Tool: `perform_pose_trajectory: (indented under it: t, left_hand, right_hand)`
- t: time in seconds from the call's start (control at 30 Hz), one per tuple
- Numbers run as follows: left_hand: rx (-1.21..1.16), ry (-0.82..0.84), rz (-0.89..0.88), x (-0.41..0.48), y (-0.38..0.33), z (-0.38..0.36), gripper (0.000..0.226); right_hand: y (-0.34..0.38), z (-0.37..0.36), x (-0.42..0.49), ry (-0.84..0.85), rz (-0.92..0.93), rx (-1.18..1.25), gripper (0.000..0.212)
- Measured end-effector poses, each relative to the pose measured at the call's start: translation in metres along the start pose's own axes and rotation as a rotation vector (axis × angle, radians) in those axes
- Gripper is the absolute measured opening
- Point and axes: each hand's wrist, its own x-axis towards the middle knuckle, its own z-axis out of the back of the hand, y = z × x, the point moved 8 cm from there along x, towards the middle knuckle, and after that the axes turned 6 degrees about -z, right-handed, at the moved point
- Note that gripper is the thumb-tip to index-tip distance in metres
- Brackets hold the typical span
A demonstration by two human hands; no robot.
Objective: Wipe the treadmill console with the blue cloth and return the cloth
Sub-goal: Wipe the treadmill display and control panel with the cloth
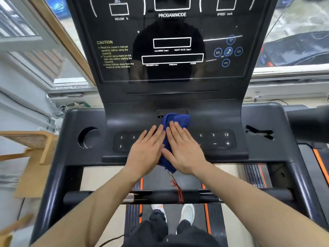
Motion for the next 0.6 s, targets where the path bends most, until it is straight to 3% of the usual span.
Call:
perform_pose_trajectory:
  t: [0.1, 0.2, 0.33, 0.47, 0.6]
  left_hand:
    - [-0.093, -0.035, 0.153, -0.016, 0.022, -0.001, 0.055]
    - [-0.125, -0.08, 0.162, -0.002, 0.002, 0.001, 0.055]
    - [-0.113, -0.13, 0.018, 0.056, -0.068, 0.005, 0.057]
    - [-0.092, 0.016, -0.161, 0.113, -0.148, 0.003, 0.061]
    - [0.192, -0.064, -0.253, 0.145, -0.137, 0.022, 0.059]
  right_hand:
    - [0.025, -0.003, 0.014, 0.007, 0.043, -0.004, 0.078]
    - [0.008, 0.003, 0.007, 0.006, 0.07, 0.016, 0.072]
    - [-0.077, 0.017, -0.022, -0.051, -0.088, -0.045, 0.071]
    - [-0.156, 0.026, -0.062, -0.052, -0.248, -0.083, 0.071]
    - [-0.171, 0.038, -0.041, -0.069, -0.277, -0.108, 0.078]
